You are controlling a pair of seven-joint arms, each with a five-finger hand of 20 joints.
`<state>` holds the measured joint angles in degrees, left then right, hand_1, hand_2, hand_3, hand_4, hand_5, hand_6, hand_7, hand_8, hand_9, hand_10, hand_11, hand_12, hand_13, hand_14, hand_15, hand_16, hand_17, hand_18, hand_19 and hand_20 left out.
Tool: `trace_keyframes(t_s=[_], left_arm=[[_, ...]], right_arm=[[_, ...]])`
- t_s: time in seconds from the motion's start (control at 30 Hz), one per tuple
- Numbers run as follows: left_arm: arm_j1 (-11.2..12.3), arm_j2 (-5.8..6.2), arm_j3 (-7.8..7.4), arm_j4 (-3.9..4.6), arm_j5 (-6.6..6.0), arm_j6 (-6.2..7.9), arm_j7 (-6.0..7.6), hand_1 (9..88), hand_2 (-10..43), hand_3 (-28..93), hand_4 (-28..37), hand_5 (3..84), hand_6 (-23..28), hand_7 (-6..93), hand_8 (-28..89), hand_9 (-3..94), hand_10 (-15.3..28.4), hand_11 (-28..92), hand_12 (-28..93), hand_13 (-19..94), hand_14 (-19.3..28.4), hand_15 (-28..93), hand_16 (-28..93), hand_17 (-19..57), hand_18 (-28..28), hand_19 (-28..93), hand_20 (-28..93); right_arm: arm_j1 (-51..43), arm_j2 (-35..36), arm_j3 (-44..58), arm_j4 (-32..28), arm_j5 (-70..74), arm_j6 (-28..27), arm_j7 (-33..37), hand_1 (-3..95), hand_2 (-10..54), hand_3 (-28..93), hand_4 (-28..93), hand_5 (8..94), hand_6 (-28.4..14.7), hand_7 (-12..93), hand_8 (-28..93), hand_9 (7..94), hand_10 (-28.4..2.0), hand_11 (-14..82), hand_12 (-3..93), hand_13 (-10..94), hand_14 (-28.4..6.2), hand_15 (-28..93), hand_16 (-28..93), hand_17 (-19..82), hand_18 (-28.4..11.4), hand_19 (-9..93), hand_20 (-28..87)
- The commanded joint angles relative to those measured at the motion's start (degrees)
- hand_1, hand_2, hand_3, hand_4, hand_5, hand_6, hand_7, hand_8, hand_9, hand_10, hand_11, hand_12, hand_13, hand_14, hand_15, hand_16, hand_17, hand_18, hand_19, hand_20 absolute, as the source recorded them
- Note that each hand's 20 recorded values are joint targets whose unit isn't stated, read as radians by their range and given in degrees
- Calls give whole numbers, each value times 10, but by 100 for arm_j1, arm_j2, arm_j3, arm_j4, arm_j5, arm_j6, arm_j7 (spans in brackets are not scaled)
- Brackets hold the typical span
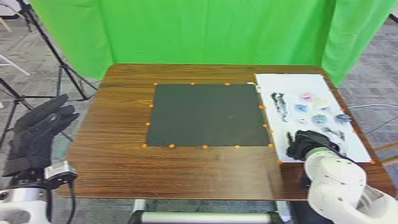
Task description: Arrange flowers
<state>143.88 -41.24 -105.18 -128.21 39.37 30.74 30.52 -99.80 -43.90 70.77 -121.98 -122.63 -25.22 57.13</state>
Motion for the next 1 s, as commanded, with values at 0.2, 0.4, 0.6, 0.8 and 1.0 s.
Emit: trace_keyframes(t_s=[0.2,0.4,0.6,0.8,1.0], left_arm=[[166,-36,-79,-70,-50,60,-68,255,48,807,-209,378,91,162,-107,332,194,360,69,210,256,609,-162,-108,208,557,43],[188,-53,-82,-72,-57,85,-85,254,48,807,-208,379,91,160,-107,330,193,360,70,210,257,610,-162,-108,208,558,43],[257,36,-64,-87,-138,153,11,254,48,807,-208,379,92,160,-107,328,192,359,70,210,257,611,-163,-108,208,558,42],[269,-11,-84,-100,-95,146,-16,255,49,806,-209,378,91,159,-107,328,193,360,69,209,256,610,-163,-108,208,559,42],[305,26,-68,-103,-154,183,65,254,49,806,-207,378,91,159,-107,328,193,360,69,209,256,610,-163,-108,208,558,42]], right_arm=[[-385,250,-121,184,-193,1010,-189,469,18,747,-259,725,-58,512,214,754,-172,648,319,765,-118,856,261,404,-260,932,123],[-271,349,-137,122,-266,1360,-185,478,16,753,-266,732,-57,502,227,764,-169,646,323,777,-109,854,268,415,-256,932,136],[-174,395,33,-19,-326,1437,-341,473,14,763,-267,736,-57,502,232,768,-166,646,326,780,-107,852,274,420,-254,932,143],[66,370,40,-130,-326,1388,-449,471,14,766,-267,738,-57,502,234,769,-164,646,330,783,-105,851,277,421,-254,932,148],[70,221,154,-177,-285,751,-141,470,14,767,-266,739,-56,501,233,771,-163,645,331,785,-104,849,283,421,-253,932,151]])
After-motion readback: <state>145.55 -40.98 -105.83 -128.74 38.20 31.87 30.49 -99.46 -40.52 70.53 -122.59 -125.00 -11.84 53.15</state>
